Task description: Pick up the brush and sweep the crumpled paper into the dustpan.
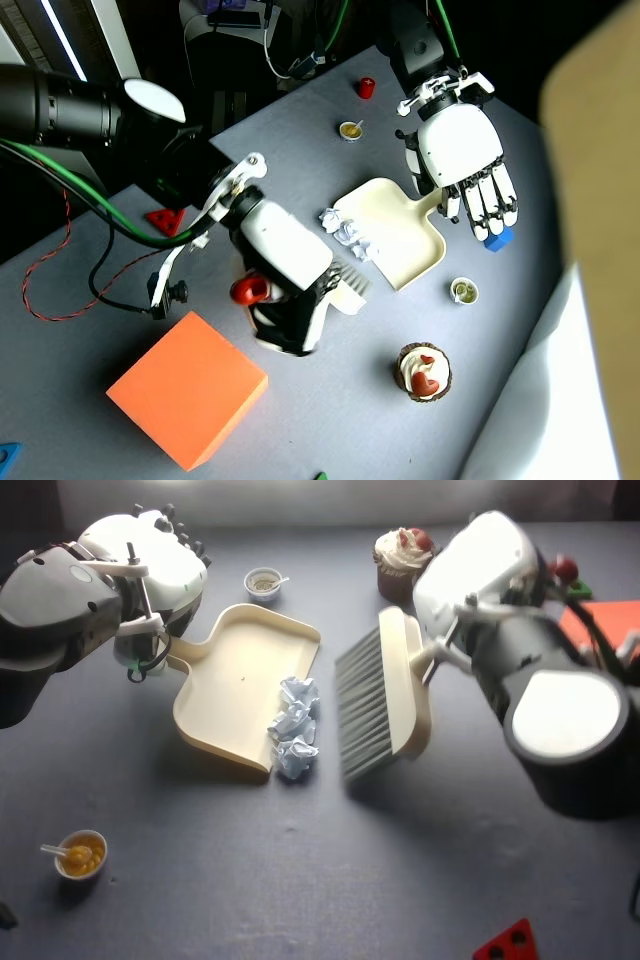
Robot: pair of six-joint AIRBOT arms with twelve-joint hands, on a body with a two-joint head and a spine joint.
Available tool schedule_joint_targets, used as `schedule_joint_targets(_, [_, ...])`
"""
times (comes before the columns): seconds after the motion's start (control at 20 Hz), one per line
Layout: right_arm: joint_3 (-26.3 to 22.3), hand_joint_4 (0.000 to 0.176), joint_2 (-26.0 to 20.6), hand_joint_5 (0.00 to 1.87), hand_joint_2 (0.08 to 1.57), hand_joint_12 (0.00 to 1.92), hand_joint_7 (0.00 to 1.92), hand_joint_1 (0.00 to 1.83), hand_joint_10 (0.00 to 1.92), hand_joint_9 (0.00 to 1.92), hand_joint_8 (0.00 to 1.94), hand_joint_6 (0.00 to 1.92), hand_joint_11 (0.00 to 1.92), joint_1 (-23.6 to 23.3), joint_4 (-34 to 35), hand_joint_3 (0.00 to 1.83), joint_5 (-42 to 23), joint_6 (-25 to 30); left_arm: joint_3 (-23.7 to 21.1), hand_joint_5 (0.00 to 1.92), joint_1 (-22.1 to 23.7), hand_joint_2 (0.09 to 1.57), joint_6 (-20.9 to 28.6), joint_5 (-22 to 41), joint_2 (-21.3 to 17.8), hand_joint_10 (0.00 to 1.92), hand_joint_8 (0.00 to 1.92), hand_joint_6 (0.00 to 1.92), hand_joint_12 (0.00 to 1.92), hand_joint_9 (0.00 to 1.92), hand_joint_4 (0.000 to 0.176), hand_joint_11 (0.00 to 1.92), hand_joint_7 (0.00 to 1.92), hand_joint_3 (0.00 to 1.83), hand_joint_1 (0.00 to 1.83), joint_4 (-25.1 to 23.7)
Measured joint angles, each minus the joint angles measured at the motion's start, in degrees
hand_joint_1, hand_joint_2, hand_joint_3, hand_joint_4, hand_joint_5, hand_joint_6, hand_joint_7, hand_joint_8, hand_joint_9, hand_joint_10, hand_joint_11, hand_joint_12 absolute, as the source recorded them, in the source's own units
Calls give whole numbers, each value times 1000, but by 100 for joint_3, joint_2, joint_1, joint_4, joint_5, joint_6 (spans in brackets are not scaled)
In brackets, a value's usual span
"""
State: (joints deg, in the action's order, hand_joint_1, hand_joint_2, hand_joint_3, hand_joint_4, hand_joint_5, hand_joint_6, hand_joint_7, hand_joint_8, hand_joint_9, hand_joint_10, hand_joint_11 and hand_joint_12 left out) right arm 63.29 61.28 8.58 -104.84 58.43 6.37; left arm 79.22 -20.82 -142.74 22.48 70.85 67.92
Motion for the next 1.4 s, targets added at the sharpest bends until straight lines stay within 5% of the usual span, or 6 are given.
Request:
schedule_joint_targets(0.35, [-514, 0, -83, 1121, 1108, 1921, 1159, 1330, 1921, 1228, 1941, 1921, 1282, -782, 61, 0, -9, -1427, 0, 1047, 0, 1088, 0, 7, 0, 6, 5, 871, 543, 282, 0, 8, 373, 0, 1113, -4])
schedule_joint_targets(0.6, [-527, 0, 297, 1126, 1115, 1921, 1169, 1336, 1921, 1245, 1941, 1921, 1273, -861, 1182, 0, 466, -2553, -13, 1047, -24, 1087, 4, 24, 0, 1, 1, 870, 545, 254, 0, 0, 358, 0, 1112, -7])
schedule_joint_targets(0.9, [-254, 0, 804, 1086, 1122, 1921, 1137, 1352, 1921, 1203, 1941, 1921, 1250, -881, 1786, 0, 1620, -2848, -103, 1057, -157, 1083, 125, 81, -33, 2, 2, 853, 532, 253, 0, 24, 358, 0, 1115, -24])
schedule_joint_targets(1.05, [-157, 0, 905, 1092, 1134, 1921, 1138, 1354, 1921, 1220, 1941, 1921, 1271, -905, 1790, 1, 1766, -2938, -120, 1063, -168, 1080, 146, 94, -42, 10, 8, 844, 534, 280, 14, 17, 381, 0, 1100, -22])
schedule_joint_targets(1.15, [-114, 0, 988, 1093, 1130, 1921, 1137, 1354, 1921, 1210, 1941, 1921, 1271, -966, 2100, 0, 1792, -3062, -120, 1070, -168, 1077, 146, 98, -42, 3, 3, 832, 537, 278, 0, 3, 381, 0, 1117, -22])
schedule_joint_targets(1.4, [57, 0, 1102, 1104, 1147, 1921, 1173, 1372, 1921, 1248, 1941, 1921, 1295, -977, 2020, 1, 1825, -3598, -138, 1043, -181, 1089, 151, 94, -79, 1, 0, 875, 506, 253, 0, 0, 351, 0, 1116, -28])
